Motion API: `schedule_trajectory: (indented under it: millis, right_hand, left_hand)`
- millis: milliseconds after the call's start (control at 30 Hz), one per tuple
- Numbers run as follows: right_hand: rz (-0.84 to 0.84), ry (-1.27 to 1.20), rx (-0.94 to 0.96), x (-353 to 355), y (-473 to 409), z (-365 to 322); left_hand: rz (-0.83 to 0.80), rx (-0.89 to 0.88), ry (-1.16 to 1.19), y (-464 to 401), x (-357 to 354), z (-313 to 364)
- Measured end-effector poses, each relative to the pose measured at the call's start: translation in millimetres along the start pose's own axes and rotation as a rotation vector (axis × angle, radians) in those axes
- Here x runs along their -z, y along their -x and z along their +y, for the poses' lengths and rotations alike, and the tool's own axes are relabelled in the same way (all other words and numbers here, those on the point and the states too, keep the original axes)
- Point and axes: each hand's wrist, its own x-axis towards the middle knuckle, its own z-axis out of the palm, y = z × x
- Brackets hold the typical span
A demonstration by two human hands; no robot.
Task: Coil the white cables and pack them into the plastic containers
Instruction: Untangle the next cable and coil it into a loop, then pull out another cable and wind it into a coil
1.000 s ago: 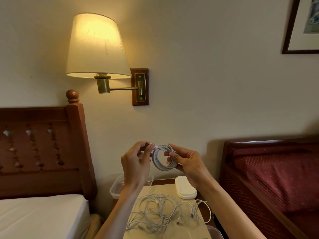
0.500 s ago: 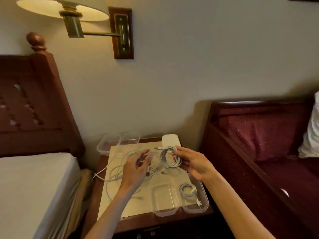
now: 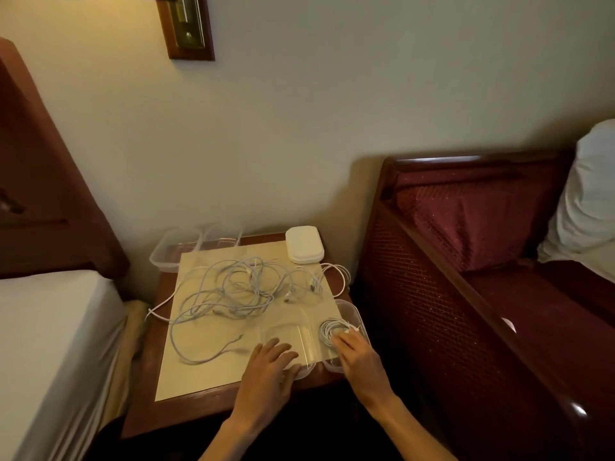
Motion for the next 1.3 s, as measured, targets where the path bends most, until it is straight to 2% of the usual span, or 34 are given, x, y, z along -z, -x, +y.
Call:
schedule_trajectory:
  millis: [167,233,433,533,733,967,1100,1200,1300]
  right_hand:
    - [0.097,0.057,0.036,5,-8,-3]
    - [0.075,0.107,0.013,5,-13,-5]
    - [-0.384,0.220,-0.168,-4,-21,-10]
    - [-0.464,0.224,-0.171,-1,-25,-9]
    - [-0.520,0.191,-0.178,-2,-27,-6]
    - [-0.438,0.188,-0.133,0,-26,-10]
    - [-0.219,0.132,-0.041,-3,-44,-20]
    - [-0.026,0.010,0.023,1,-78,-36]
    - [0.003,-0.098,0.016,6,-123,-53]
  left_hand:
    - [0.027,-0.013,-0.024,5,-5,0]
    - [0.022,-0.026,-0.039,6,-4,2]
    - [-0.105,-0.010,-0.069,12,-3,3]
    - [-0.112,-0.018,-0.099,13,-5,0]
    - [-0.077,-0.036,-0.102,14,-7,-1]
    - [-0.063,-0.047,-0.097,12,0,1]
    - [0.074,-0.005,-0.050,-10,19,-2]
    - [0.218,0.090,-0.031,-41,47,-15]
    - [0.294,0.213,-0.051,-78,76,-33]
